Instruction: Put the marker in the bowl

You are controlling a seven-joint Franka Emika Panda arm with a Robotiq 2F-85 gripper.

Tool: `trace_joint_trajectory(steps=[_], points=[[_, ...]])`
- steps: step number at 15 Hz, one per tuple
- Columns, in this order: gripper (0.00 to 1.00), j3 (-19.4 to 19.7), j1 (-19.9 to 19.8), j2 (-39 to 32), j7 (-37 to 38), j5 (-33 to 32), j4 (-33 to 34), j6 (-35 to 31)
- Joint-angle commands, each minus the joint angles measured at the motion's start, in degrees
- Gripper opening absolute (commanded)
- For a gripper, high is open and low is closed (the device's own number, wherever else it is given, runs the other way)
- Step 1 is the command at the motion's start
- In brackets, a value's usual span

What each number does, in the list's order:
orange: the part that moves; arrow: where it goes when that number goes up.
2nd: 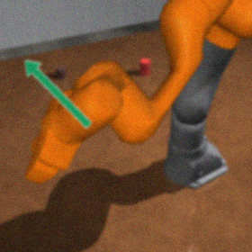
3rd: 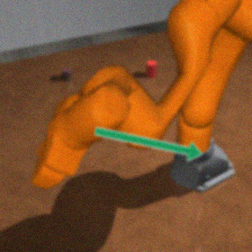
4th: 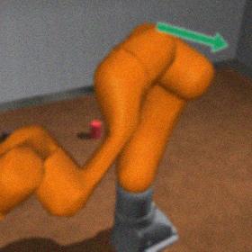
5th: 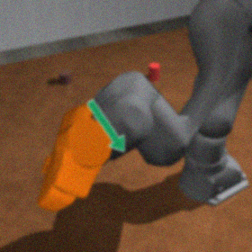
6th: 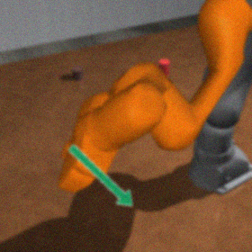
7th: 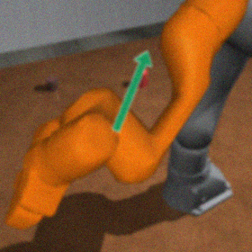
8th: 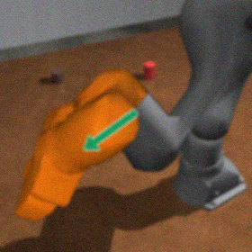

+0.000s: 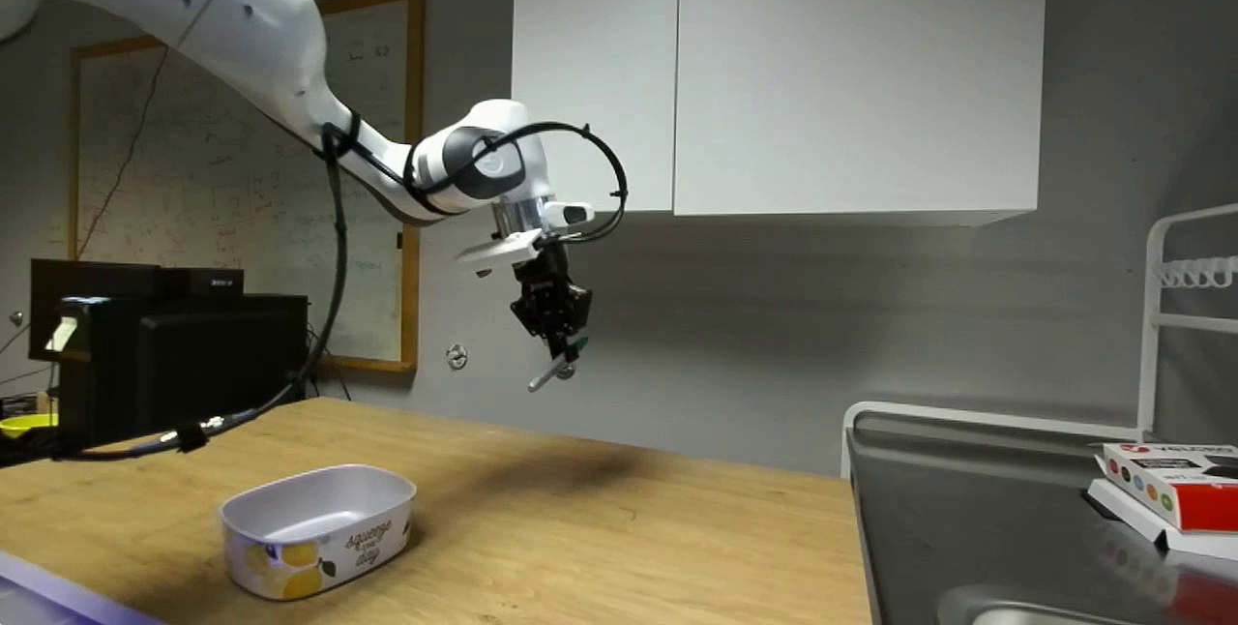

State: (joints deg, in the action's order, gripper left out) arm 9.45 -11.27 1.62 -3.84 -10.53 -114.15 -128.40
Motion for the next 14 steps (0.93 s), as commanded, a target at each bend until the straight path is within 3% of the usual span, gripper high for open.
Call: trace_joint_trajectory(steps=[1,6,14], points=[[0.06,-1.58,1.41,10.34,10.39,-4.12,-9.47,-0.82],[0.06,-5.74,1.49,18.02,17.75,-6.96,-18.44,1.23],[0.06,-12.37,1.44,22.14,25.39,-15.88,-32.54,-2.14]])
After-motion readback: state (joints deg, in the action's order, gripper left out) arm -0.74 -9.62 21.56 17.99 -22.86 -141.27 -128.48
